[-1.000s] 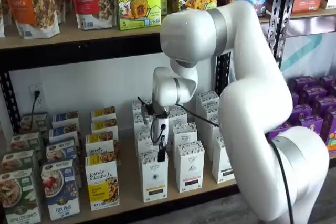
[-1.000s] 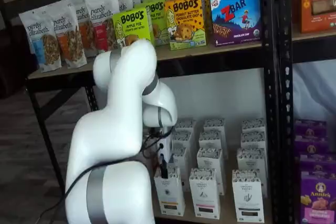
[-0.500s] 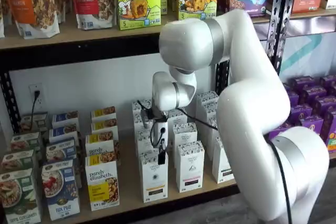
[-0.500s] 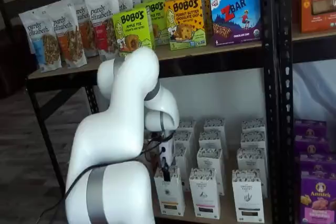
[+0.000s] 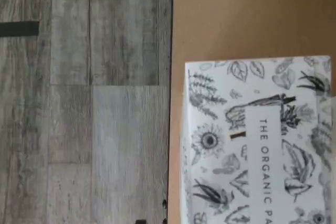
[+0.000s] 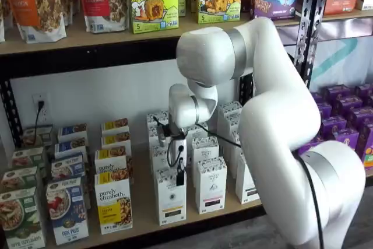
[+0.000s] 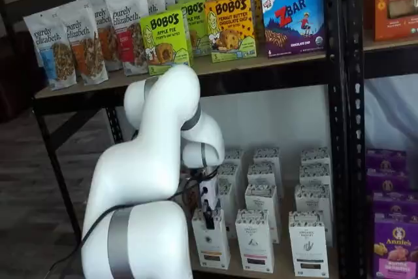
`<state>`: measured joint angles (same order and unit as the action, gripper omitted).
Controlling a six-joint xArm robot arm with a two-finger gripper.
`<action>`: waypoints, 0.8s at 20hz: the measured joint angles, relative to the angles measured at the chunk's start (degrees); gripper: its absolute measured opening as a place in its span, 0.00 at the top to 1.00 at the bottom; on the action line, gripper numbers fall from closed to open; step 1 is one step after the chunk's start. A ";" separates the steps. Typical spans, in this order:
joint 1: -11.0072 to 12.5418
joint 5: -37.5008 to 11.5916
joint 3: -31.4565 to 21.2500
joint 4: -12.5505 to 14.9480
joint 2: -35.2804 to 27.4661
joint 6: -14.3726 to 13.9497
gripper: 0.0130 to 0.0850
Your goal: Pick up the white box with a yellow strip in the middle, on the bottom shelf, the fourth box from the left
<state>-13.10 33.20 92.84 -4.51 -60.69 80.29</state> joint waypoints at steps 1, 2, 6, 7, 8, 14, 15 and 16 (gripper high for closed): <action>-0.06 -0.12 0.19 0.10 -0.26 -0.14 0.00; -0.14 -0.35 0.38 0.24 -0.56 -0.32 0.00; -0.41 -1.95 1.13 1.19 -1.97 -1.35 0.00; -0.43 -2.20 1.41 1.38 -2.34 -1.53 0.00; -0.43 -2.20 1.74 1.48 -2.65 -1.62 0.00; -0.27 -0.74 3.86 0.79 -4.22 -0.91 0.00; -0.23 -0.82 3.90 0.82 -4.30 -0.90 0.00; -0.19 -1.00 3.90 0.84 -4.35 -0.86 0.06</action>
<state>-13.29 32.20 96.74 -3.66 -65.04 79.42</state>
